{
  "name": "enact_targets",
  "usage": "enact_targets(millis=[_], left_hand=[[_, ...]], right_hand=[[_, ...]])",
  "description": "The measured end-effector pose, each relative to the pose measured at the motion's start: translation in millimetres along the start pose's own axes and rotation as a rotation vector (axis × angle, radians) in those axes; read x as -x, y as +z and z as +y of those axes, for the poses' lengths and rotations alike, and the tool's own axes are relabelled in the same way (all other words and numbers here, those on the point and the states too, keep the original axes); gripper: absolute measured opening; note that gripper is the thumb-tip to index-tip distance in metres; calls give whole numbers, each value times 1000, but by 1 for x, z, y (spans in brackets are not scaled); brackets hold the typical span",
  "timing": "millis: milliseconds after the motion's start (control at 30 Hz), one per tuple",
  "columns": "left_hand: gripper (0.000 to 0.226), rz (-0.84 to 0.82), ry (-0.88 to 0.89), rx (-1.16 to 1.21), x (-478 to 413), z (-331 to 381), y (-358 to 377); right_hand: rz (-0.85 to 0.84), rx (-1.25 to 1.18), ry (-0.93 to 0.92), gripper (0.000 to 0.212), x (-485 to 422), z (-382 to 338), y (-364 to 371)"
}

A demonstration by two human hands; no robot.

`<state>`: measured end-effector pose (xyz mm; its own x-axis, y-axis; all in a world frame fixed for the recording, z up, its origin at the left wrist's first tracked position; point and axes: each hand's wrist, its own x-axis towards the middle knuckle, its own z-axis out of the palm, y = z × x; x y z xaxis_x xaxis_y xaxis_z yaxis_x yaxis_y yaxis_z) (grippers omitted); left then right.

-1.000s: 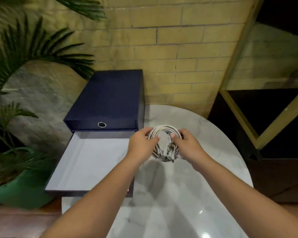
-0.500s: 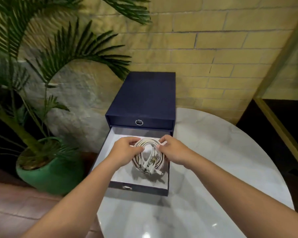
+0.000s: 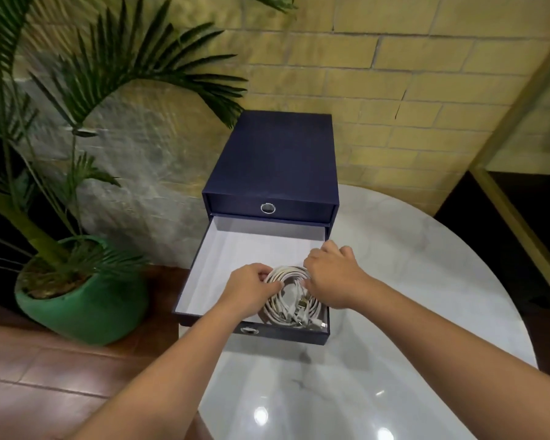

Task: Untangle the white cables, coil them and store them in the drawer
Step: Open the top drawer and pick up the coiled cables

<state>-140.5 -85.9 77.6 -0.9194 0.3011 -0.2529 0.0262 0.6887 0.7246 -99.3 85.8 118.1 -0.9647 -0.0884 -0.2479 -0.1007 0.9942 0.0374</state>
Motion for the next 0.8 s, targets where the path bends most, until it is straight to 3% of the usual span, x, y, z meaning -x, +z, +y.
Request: enact_targets(millis=[167, 300, 567, 800], left_hand=[[32, -54, 73, -126, -1, -2, 0], [70, -135, 121, -194, 2, -9, -2], [68, -170, 196, -310, 13, -3, -3], [117, -305, 259, -415, 33, -14, -28]], right_hand=[[17, -86, -21, 63, 10, 9, 10], [-56, -180, -7, 99, 24, 9, 17], [-34, -182, 12, 100, 29, 7, 29], [46, -418, -44, 108, 52, 6, 43]])
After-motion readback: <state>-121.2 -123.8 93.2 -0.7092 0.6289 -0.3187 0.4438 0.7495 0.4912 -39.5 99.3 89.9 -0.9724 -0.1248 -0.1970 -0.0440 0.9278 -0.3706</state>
